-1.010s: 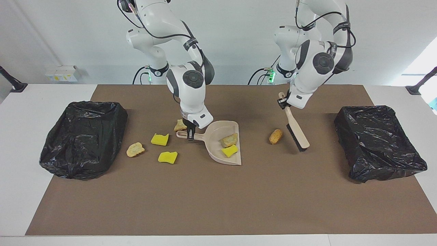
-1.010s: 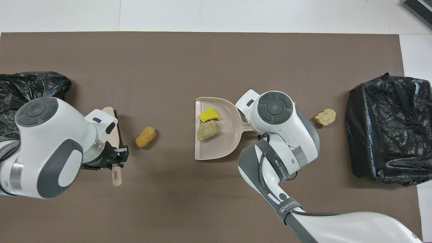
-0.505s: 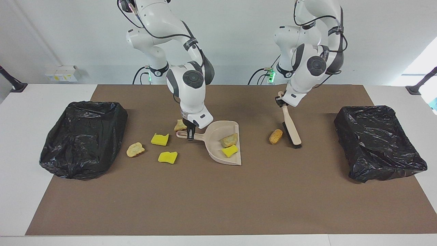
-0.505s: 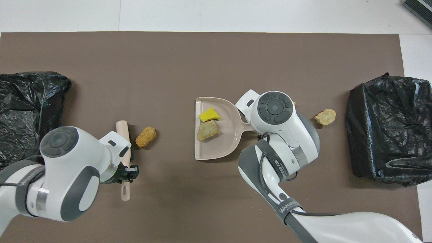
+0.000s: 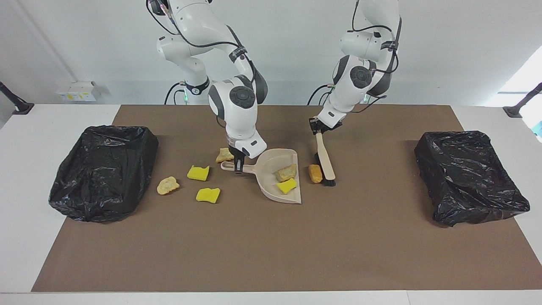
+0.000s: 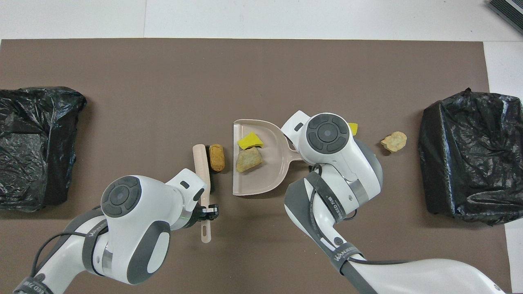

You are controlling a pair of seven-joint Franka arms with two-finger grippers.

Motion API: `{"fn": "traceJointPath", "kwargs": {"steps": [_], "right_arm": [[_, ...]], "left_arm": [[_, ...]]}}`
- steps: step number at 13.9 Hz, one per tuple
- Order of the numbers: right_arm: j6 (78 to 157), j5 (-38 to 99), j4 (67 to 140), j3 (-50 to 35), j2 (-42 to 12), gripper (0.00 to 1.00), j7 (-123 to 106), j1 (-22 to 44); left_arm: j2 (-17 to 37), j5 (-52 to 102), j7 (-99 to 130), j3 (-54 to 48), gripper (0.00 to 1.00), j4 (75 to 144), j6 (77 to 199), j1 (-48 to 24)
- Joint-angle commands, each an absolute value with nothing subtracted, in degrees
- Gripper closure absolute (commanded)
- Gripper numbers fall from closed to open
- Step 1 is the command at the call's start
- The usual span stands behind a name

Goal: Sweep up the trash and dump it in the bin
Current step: 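Sweep the sponges and chunks into the dustpan with the left gripper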

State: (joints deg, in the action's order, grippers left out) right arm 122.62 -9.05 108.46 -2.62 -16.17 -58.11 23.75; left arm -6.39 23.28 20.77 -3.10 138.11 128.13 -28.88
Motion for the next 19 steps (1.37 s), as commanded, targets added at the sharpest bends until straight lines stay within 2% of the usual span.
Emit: {"fn": "traceJointPath", "kwargs": {"steps": [1,6,12,16,19], "right_arm": [[124.3,-10.1,110.3,-3.0,-15.9,1.0,-55.8,24.3],[125.0,-10.2,110.2,-3.0,-16.3,1.0,-54.1,24.8],[123.9,-9.8,109.5,-3.0,-15.6,1.0,-57.1,23.6],[122.8,-9.4,109.2,-3.0,-14.1,1.0,-58.6,22.2],[121.2,-9.3,109.2,-3.0,-12.5,1.0,-59.6,21.1]], "left_arm": [[-5.5,29.5,17.1,-2.2,1.0,137.9,131.7,-32.0],[-4.6,37.7,15.8,-2.3,1.0,136.1,137.5,-37.9],[-5.7,37.0,15.7,-1.5,1.0,133.7,132.6,-36.9],[-6.2,22.4,21.6,-1.3,1.0,129.1,123.7,-33.4],[-9.0,15.9,22.7,-1.2,1.0,128.1,118.1,-31.3]]}}
